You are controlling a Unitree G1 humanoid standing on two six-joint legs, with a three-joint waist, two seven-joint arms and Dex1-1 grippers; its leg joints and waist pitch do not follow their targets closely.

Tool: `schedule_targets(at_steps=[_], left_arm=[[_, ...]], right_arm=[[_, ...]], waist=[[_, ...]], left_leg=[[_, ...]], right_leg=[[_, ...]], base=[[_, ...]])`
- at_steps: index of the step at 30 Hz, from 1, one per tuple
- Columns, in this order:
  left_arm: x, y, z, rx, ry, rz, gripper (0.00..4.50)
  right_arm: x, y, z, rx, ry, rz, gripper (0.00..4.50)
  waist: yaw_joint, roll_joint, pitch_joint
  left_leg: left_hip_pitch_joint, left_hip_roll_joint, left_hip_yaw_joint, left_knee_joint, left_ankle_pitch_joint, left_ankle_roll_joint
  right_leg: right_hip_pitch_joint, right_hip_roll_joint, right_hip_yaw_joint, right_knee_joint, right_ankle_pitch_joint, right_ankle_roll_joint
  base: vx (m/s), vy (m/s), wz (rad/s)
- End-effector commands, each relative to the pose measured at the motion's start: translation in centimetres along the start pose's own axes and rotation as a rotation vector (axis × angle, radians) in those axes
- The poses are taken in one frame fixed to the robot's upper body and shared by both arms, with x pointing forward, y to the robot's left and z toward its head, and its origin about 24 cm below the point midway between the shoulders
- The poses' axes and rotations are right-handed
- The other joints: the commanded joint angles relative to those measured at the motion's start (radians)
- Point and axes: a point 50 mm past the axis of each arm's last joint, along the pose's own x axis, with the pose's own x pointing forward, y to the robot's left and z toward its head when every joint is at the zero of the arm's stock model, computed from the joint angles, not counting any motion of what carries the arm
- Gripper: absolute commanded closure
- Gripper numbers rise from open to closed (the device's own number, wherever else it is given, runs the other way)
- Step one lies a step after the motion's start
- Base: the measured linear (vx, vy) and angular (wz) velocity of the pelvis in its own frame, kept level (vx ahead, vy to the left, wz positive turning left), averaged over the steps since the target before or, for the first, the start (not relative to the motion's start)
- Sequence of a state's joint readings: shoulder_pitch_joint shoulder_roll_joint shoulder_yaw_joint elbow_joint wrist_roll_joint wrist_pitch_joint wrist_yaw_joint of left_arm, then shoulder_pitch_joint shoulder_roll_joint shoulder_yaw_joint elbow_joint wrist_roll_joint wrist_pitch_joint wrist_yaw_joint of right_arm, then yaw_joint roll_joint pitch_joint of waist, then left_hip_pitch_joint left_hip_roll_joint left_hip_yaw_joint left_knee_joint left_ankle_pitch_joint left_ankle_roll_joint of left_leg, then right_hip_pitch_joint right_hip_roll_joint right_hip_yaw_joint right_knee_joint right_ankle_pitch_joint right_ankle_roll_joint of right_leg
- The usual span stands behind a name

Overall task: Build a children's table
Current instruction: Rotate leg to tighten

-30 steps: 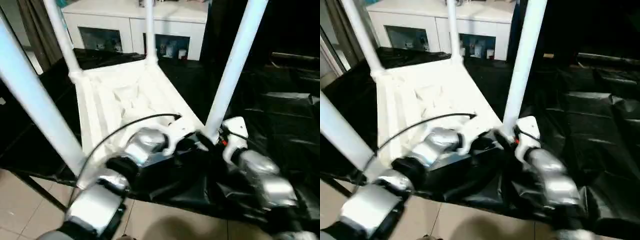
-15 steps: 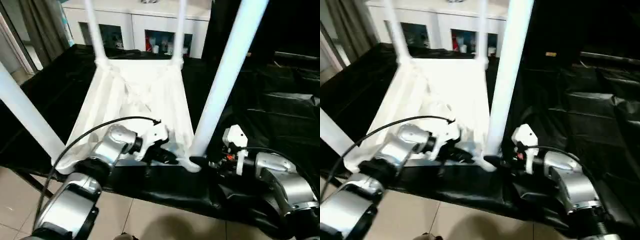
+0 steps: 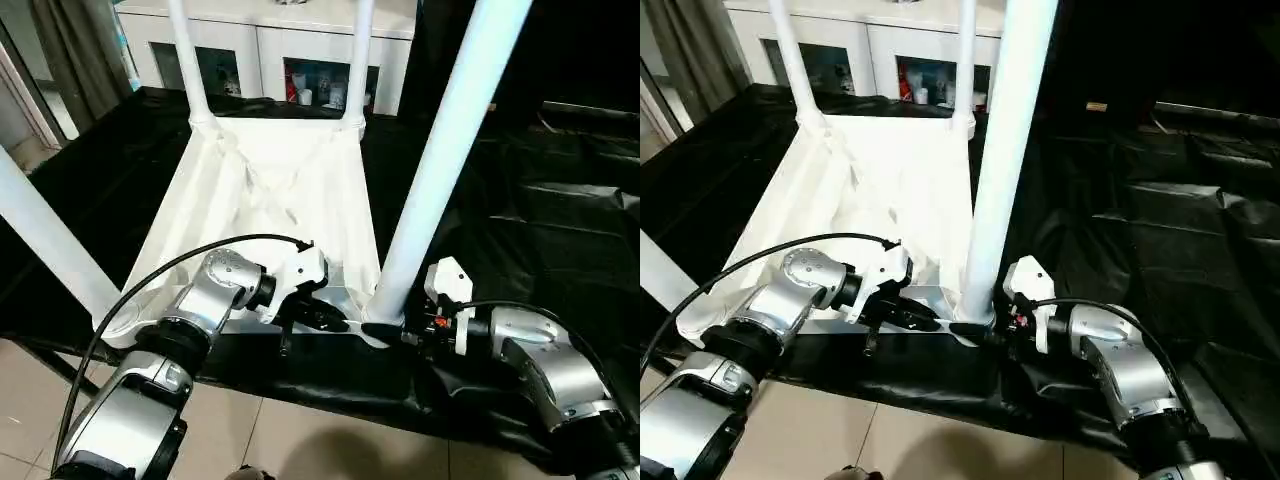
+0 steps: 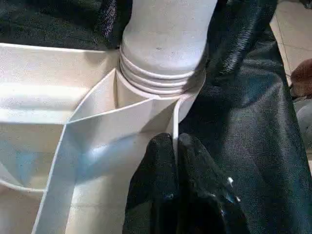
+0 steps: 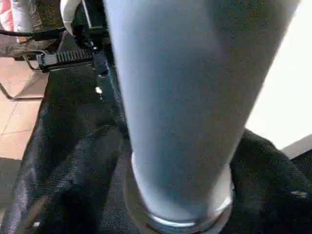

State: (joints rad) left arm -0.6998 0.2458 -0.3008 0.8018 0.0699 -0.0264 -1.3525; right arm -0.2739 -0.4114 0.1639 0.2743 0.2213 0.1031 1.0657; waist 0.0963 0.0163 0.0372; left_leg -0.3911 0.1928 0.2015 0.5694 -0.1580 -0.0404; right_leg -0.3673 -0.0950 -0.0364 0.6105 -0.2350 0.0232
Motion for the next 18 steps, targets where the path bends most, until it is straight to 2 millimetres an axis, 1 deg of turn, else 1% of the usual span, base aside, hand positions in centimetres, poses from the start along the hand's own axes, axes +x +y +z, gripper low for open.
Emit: schedule_targets(at_steps=[1,3,4,5,7,12,13,14,15,16,17,18], left_arm=[[0.5,-0.7,-1.1,-0.061,-0.019,-0.023,4.5],[0.4,-0.7,-1.2,-0.061,-0.018,-0.019,4.5],[0.4,-0.7,-1.3,-0.061,-0.017,-0.017,4.5],[0.4,-0.7,-1.3,-0.062,-0.016,-0.016,4.5],[0.4,-0.7,-1.4,-0.063,-0.014,-0.009,4.5],[0.4,-0.6,-1.5,-0.072,-0.01,0.018,4.5],[0.6,-0.6,-1.5,-0.072,-0.004,0.03,4.5],[0.9,-0.2,-1.5,-0.079,0.006,0.079,4.5],[1.0,-0.1,-1.5,-0.08,0.007,0.093,4.5],[1.4,0.2,-1.3,-0.085,0.007,0.134,4.5],[1.7,0.4,-1.2,-0.088,0.006,0.159,4.5],[2.2,0.6,-0.9,-0.095,0.003,0.197,4.5]], right_arm=[[0.1,0.2,0.0,-0.013,0.001,0.017,1.38],[0.1,0.2,0.0,-0.011,0.002,0.018,1.43],[0.1,0.3,-0.1,-0.014,0.004,0.016,1.6],[0.1,0.3,-0.1,-0.017,0.005,0.014,1.6],[0.2,0.3,-0.2,-0.019,0.004,0.012,1.83],[0.4,0.3,-0.5,-0.024,0.018,-0.017,1.95],[0.4,0.1,-0.8,-0.023,0.027,-0.057,1.95],[0.5,-0.5,-1.3,-0.003,0.041,-0.157,1.96],[0.5,-0.6,-1.4,0.005,0.045,-0.187,1.96],[0.7,-0.9,-1.8,0.031,0.052,-0.26,1.96],[0.8,-1.1,-2.0,0.048,0.057,-0.303,1.96],[1.0,-1.2,-2.2,0.081,0.051,-0.358,1.97]], waist=[[0.003,-0.021,-0.052],[0.004,-0.02,-0.052],[0.004,-0.021,-0.052],[0.004,-0.021,-0.053],[0.005,-0.021,-0.053],[0.005,-0.02,-0.053],[0.004,-0.019,-0.052],[0.002,-0.018,-0.05],[-0.001,-0.017,-0.048],[-0.006,-0.014,-0.045],[-0.011,-0.017,-0.044],[-0.012,-0.011,-0.044]], left_leg=[[0.023,0.044,-0.018,-0.057,-0.172,0.087],[0.023,0.044,-0.018,-0.057,-0.172,0.087],[0.024,0.044,-0.018,-0.056,-0.17,0.088],[0.024,0.043,-0.017,-0.056,-0.168,0.089],[0.023,0.043,-0.017,-0.055,-0.167,0.091],[0.024,0.044,-0.018,-0.055,-0.171,0.087],[0.024,0.043,-0.018,-0.056,-0.178,0.084],[0.024,0.043,-0.018,-0.058,-0.194,0.076],[0.025,0.043,-0.019,-0.06,-0.204,0.069],[0.025,0.041,-0.022,-0.066,-0.238,0.048],[0.026,0.04,-0.024,-0.07,-0.27,0.025],[0.028,0.041,-0.026,-0.073,-0.283,0.014]], right_leg=[[0.023,-0.054,0.026,-0.066,-0.023,-0.26],[0.024,-0.054,0.026,-0.066,-0.023,-0.261],[0.024,-0.054,0.026,-0.066,-0.022,-0.261],[0.024,-0.053,0.026,-0.065,-0.017,-0.262],[0.024,-0.054,0.026,-0.065,-0.013,-0.262],[0.024,-0.054,0.026,-0.065,-0.016,-0.263],[0.023,-0.054,0.026,-0.066,-0.027,-0.262],[0.022,-0.055,0.026,-0.07,-0.05,-0.26],[0.021,-0.055,0.027,-0.072,-0.068,-0.258],[0.021,-0.056,0.026,-0.077,-0.127,-0.248],[0.021,-0.056,0.026,-0.083,-0.19,-0.231],[0.021,-0.057,0.027,-0.084,-0.213,-0.224]], base=[[0.0,0.0,0.0],[0.0,0.0,0.0],[0.0,0.0,0.0],[0.0,0.0,0.0],[0.0,0.0,0.0],[0.0,0.0,0.0],[0.0,0.0,0.0],[0.0,0.0,0.0],[0.0,0.0,0.0],[0.0,0.0,0.0],[0.0,0.0,0.0],[0.0,0.0,0.0]])
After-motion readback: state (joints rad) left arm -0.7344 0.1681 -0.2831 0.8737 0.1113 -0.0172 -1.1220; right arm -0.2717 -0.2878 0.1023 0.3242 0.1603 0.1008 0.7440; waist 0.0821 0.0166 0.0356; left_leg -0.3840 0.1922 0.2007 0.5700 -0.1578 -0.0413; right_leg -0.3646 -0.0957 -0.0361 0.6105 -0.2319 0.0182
